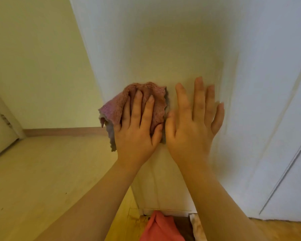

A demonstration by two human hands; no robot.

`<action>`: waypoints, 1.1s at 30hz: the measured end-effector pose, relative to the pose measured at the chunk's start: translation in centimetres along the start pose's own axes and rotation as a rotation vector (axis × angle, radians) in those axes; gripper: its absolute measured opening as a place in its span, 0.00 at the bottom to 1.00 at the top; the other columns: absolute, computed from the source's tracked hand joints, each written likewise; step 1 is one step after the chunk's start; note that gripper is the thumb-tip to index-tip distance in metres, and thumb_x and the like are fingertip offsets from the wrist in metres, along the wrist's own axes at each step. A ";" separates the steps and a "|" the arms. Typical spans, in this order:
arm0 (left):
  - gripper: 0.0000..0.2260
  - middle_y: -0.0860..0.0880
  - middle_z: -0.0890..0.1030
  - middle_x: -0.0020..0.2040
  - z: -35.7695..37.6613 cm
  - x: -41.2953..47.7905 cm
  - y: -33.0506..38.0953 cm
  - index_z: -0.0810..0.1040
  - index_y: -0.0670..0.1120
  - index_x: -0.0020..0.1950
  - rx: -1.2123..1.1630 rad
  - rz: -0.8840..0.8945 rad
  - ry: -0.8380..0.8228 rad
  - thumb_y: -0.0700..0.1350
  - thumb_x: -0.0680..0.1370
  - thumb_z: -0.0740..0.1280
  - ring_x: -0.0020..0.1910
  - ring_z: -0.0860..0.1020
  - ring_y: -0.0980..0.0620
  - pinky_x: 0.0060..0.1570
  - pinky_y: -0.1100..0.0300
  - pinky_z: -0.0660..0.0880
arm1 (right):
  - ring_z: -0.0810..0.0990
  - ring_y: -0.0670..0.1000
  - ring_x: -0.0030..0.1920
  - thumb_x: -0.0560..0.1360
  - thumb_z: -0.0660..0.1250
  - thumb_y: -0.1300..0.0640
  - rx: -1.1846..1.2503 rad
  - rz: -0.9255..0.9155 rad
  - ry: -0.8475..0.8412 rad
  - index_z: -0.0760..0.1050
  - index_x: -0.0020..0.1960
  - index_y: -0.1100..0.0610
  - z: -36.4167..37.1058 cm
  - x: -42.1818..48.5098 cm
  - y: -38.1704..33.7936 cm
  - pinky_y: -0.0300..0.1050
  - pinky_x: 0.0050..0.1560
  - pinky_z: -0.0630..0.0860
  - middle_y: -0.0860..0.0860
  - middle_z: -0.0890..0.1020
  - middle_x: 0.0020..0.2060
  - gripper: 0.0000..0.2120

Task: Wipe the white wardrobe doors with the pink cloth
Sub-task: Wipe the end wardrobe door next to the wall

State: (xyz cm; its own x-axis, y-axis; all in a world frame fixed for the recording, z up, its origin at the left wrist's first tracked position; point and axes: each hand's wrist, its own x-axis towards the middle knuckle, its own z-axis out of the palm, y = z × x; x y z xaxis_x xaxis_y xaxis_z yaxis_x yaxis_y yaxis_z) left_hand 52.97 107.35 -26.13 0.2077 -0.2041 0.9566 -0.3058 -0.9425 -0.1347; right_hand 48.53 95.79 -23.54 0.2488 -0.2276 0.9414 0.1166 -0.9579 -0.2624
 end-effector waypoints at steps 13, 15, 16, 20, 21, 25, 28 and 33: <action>0.29 0.41 0.56 0.74 -0.4 2.4 -0.6 0.52 0.46 0.77 -0.053 0.008 -0.052 0.55 0.79 0.54 0.73 0.52 0.41 0.70 0.43 0.48 | 0.55 0.54 0.73 0.75 0.54 0.54 -0.107 0.150 -0.079 0.55 0.73 0.54 -1.6 -3.7 -0.6 0.51 0.71 0.48 0.52 0.60 0.72 0.26; 0.30 0.43 0.58 0.73 -0.5 -1.8 -0.5 0.52 0.46 0.77 -0.072 0.104 -0.123 0.55 0.78 0.55 0.72 0.56 0.42 0.65 0.46 0.63 | 0.54 0.54 0.72 0.75 0.53 0.54 -0.109 0.179 -0.071 0.56 0.73 0.53 -2.0 -3.2 -0.8 0.53 0.69 0.49 0.55 0.63 0.72 0.26; 0.29 0.44 0.59 0.72 -0.9 -3.2 -1.0 0.55 0.46 0.76 -0.088 0.150 -0.166 0.55 0.77 0.55 0.69 0.61 0.43 0.55 0.49 0.73 | 0.54 0.54 0.72 0.75 0.53 0.54 -0.098 0.213 -0.068 0.57 0.72 0.53 -2.2 -3.2 -1.0 0.54 0.68 0.49 0.56 0.64 0.72 0.26; 0.27 0.46 0.61 0.74 -1.8 0.5 -2.6 0.62 0.46 0.73 -0.139 0.238 -0.171 0.56 0.77 0.57 0.65 0.65 0.46 0.43 0.51 0.77 | 0.52 0.55 0.72 0.74 0.52 0.53 -0.089 0.300 -0.100 0.58 0.72 0.55 -2.6 -4.6 -1.0 0.55 0.67 0.48 0.57 0.64 0.72 0.27; 0.27 0.45 0.63 0.74 -1.9 2.5 -2.8 0.62 0.46 0.73 -0.117 0.209 -0.127 0.56 0.77 0.58 0.67 0.63 0.45 0.51 0.49 0.73 | 0.52 0.55 0.72 0.74 0.52 0.53 -0.095 0.280 -0.119 0.57 0.73 0.54 -2.5 -5.0 -1.1 0.55 0.67 0.49 0.56 0.64 0.72 0.27; 0.28 0.42 0.61 0.74 -1.1 2.1 -2.0 0.59 0.44 0.74 -0.047 0.195 -0.074 0.54 0.78 0.57 0.73 0.55 0.40 0.71 0.44 0.48 | 0.53 0.55 0.71 0.74 0.51 0.52 -0.096 0.291 -0.170 0.54 0.73 0.51 -1.9 -5.8 -1.3 0.61 0.67 0.57 0.55 0.64 0.72 0.27; 0.30 0.47 0.48 0.78 -1.3 -3.9 -3.1 0.54 0.46 0.77 -0.063 0.498 -0.182 0.55 0.78 0.56 0.70 0.60 0.45 0.58 0.50 0.64 | 0.55 0.56 0.71 0.74 0.52 0.52 -0.104 0.251 -0.154 0.55 0.73 0.51 -2.6 -5.8 -0.6 0.58 0.67 0.58 0.54 0.65 0.72 0.27; 0.25 0.48 0.59 0.75 -1.0 3.8 -5.1 0.58 0.46 0.76 -0.043 0.758 -0.090 0.56 0.82 0.51 0.65 0.69 0.47 0.48 0.53 0.68 | 0.55 0.56 0.72 0.74 0.53 0.53 -0.104 0.218 -0.129 0.57 0.73 0.52 -3.0 -6.5 0.9 0.54 0.67 0.51 0.54 0.63 0.72 0.27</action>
State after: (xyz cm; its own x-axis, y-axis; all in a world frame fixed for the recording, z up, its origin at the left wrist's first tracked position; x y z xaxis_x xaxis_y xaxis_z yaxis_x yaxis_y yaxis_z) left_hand 54.41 111.69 -21.52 0.0009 -0.8133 0.5819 -0.4300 -0.5257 -0.7340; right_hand 44.12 95.89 -29.26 0.3784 -0.4124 0.8287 -0.0503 -0.9031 -0.4265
